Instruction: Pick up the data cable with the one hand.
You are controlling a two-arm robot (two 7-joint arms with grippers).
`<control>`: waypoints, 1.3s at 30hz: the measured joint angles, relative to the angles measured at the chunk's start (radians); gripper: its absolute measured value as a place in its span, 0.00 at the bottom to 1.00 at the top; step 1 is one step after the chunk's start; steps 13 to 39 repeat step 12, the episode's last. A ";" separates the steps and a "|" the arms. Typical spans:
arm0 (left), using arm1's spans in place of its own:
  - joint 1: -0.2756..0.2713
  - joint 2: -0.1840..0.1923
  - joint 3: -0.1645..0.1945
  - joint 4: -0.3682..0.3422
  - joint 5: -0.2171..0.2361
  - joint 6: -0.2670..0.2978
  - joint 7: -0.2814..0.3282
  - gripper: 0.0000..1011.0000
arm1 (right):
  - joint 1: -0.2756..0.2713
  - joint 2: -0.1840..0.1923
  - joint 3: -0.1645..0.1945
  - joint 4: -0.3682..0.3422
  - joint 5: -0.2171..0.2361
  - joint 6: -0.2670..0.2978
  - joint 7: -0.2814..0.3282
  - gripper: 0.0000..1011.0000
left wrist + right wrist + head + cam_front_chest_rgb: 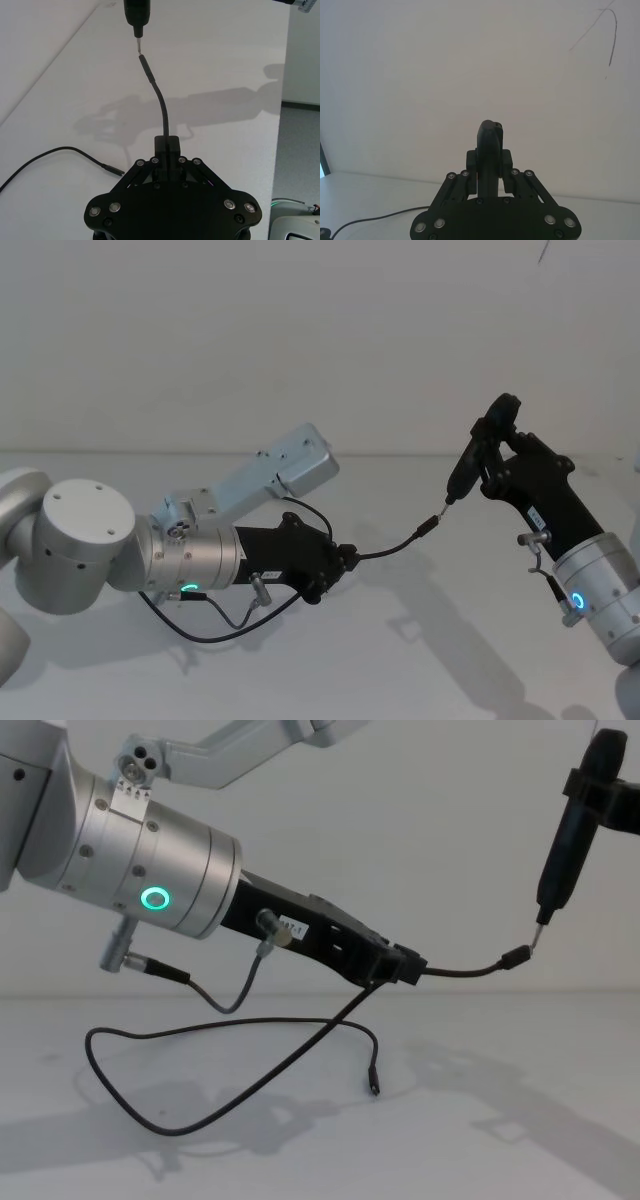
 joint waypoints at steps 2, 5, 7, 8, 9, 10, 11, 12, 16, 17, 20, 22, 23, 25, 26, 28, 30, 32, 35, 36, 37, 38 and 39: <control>0.000 0.000 0.000 0.000 0.000 0.000 0.000 0.04 | 0.001 0.000 0.000 0.001 0.001 0.001 0.000 0.28; 0.000 0.000 0.000 0.000 0.000 0.000 0.000 0.04 | 0.001 -0.001 0.000 0.002 0.002 0.001 -0.001 0.28; 0.000 0.000 0.000 0.000 0.000 0.000 0.000 0.04 | 0.002 -0.001 0.001 0.003 0.002 0.002 -0.001 0.28; 0.000 0.000 0.000 0.000 0.000 0.000 0.000 0.04 | 0.002 -0.001 0.001 0.003 0.002 0.002 -0.001 0.28; 0.000 0.000 0.000 0.000 0.000 0.000 0.000 0.04 | 0.002 -0.001 0.001 0.003 0.002 0.002 -0.001 0.28; 0.000 0.000 0.000 0.000 0.000 0.000 0.000 0.04 | 0.002 -0.001 0.001 0.003 0.002 0.002 -0.001 0.28; 0.000 0.000 0.000 0.000 0.000 0.000 0.000 0.04 | 0.002 -0.001 0.001 0.003 0.002 0.002 -0.001 0.28; 0.000 0.000 0.000 0.000 0.000 0.000 0.000 0.04 | 0.002 -0.002 0.001 0.004 0.002 0.002 -0.002 0.28; 0.000 0.000 0.000 0.000 0.000 0.000 0.000 0.04 | 0.002 -0.002 0.001 0.004 0.002 0.002 -0.002 0.28; 0.000 0.000 0.000 0.000 0.000 0.000 0.000 0.04 | 0.002 -0.002 0.001 0.004 0.002 0.002 -0.002 0.28; 0.000 0.000 0.000 0.000 0.000 0.000 0.000 0.04 | 0.002 -0.002 0.001 0.004 0.002 0.002 -0.002 0.28; 0.000 0.000 0.000 0.000 0.000 0.000 0.000 0.04 | 0.002 -0.002 0.001 0.004 0.002 0.002 -0.002 0.28; 0.000 0.000 0.000 0.000 0.000 0.000 0.000 0.04 | 0.002 -0.002 0.001 0.004 0.002 0.002 -0.002 0.28; 0.000 0.000 0.000 0.000 0.000 0.000 0.000 0.04 | 0.002 -0.002 0.001 0.004 0.002 0.002 -0.002 0.28; 0.000 0.000 0.000 0.000 0.000 0.000 0.000 0.04 | 0.002 -0.002 0.001 0.004 0.002 0.002 -0.002 0.28; 0.000 0.000 0.000 0.000 0.000 0.000 0.000 0.04 | 0.002 -0.002 0.001 0.004 0.002 0.002 -0.002 0.28; 0.000 0.000 0.000 0.000 0.000 0.000 0.000 0.04 | 0.002 -0.002 0.001 0.004 0.002 0.002 -0.002 0.28; 0.000 0.000 0.000 0.000 0.000 0.000 0.000 0.04 | 0.002 -0.002 0.001 0.004 0.002 0.002 -0.002 0.28; 0.000 0.000 0.000 0.000 0.000 0.000 0.000 0.04 | 0.002 -0.002 0.001 0.004 0.002 0.002 -0.002 0.28; 0.000 0.000 0.000 0.000 0.000 0.000 0.000 0.04 | 0.002 -0.002 0.001 0.004 0.002 0.002 -0.002 0.28; 0.000 0.000 0.000 0.000 0.000 0.000 0.000 0.04 | 0.002 -0.002 0.001 0.004 0.002 0.002 -0.002 0.28; 0.000 0.000 0.000 0.000 0.000 0.000 0.000 0.04 | 0.002 -0.002 0.001 0.004 0.002 0.002 -0.002 0.28; 0.000 0.000 0.000 0.000 0.000 0.000 0.000 0.04 | 0.002 -0.002 0.001 0.004 0.002 0.002 -0.002 0.28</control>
